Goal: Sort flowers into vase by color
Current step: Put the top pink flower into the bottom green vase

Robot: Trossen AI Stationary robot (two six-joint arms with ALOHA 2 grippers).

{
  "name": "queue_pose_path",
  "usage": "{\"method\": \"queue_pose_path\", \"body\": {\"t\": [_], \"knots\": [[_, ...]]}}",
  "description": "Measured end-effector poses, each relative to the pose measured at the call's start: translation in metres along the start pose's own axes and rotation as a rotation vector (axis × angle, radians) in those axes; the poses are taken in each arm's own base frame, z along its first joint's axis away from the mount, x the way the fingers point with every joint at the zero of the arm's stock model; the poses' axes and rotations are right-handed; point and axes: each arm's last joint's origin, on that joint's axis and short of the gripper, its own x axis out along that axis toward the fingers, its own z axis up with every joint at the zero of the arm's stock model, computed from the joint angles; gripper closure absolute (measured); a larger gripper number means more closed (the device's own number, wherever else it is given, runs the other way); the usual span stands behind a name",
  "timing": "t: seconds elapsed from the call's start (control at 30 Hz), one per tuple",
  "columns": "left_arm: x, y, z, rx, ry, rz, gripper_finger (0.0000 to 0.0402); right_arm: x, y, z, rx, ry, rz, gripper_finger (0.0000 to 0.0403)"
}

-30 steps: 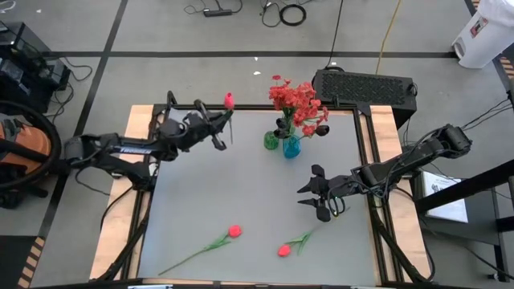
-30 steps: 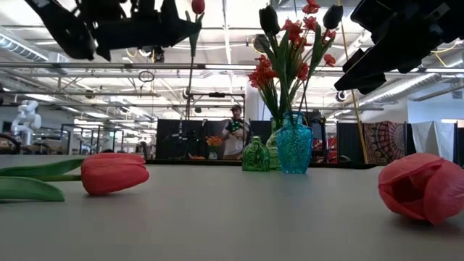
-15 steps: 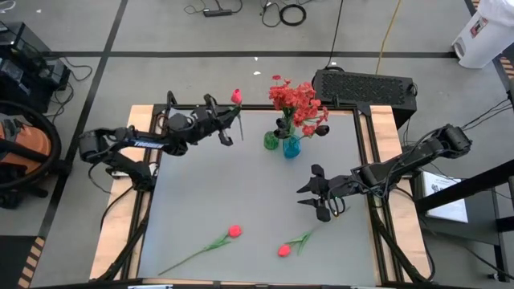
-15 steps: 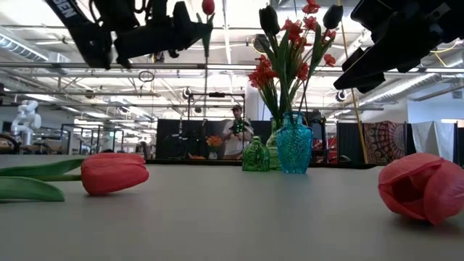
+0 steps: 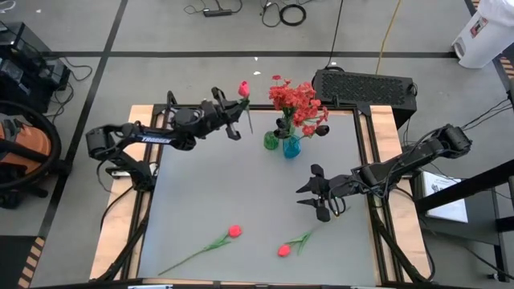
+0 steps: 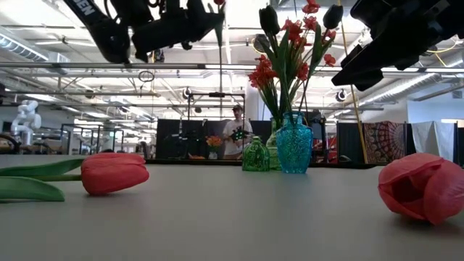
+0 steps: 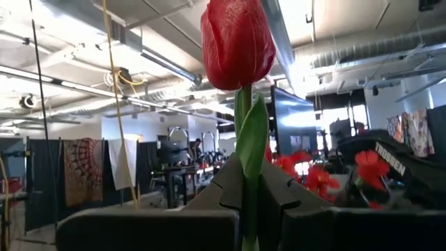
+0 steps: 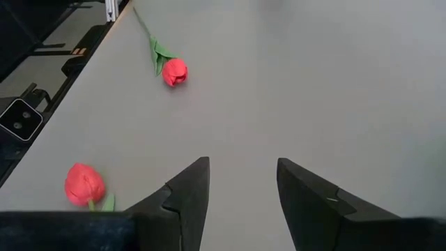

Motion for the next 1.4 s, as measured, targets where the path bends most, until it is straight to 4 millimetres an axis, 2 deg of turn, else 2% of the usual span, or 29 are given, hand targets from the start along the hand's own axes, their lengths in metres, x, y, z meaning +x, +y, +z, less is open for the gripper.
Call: {"method": "queue_pose_path", "body": {"t": [0.17,0.47,0.97,1.4], "knots": [[0.017,0.001,-0.004,-0.046,-0.018,-0.015,0.0387,0.000,0.000,0.000,-0.016,-0.005,0.001,0.0243],[0.038,0.002,-0.022,-0.059,-0.004,-0.020,0.0387,0.000,0.000,0.001,-0.015,-0.014,0.004,0.0243],[0.055,-0.004,-0.036,-0.085,-0.003,-0.034,0.0387,0.000,0.000,0.002,-0.017,-0.020,0.005,0.0243],[0.055,-0.004,-0.039,-0.082,-0.001,-0.032,0.0387,0.000,0.001,0.002,-0.017,-0.021,0.006,0.0243]]}}
